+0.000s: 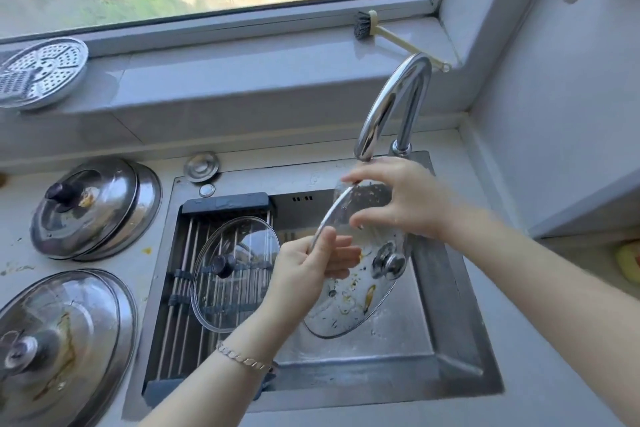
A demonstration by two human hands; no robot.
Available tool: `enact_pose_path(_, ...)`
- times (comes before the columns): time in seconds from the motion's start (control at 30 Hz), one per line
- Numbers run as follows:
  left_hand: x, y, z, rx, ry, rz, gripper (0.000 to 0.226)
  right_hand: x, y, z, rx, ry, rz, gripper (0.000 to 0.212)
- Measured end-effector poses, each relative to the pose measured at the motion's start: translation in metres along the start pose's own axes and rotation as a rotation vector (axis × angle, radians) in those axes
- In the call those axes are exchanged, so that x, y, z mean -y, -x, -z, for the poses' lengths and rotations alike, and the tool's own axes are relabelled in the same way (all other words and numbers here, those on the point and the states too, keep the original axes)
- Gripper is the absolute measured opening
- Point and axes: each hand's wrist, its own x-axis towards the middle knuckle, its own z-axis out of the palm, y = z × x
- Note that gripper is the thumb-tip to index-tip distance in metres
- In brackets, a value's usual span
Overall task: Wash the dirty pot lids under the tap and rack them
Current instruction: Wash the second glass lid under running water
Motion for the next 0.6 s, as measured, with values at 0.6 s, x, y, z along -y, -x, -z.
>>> enact_pose_path(0.6, -0.006, -0.009, 0.005, -0.36, 0.188, 0.051, 0.045, 0.043, -0.036, -0.105, -0.176, -0.159, -0.467, 0.061)
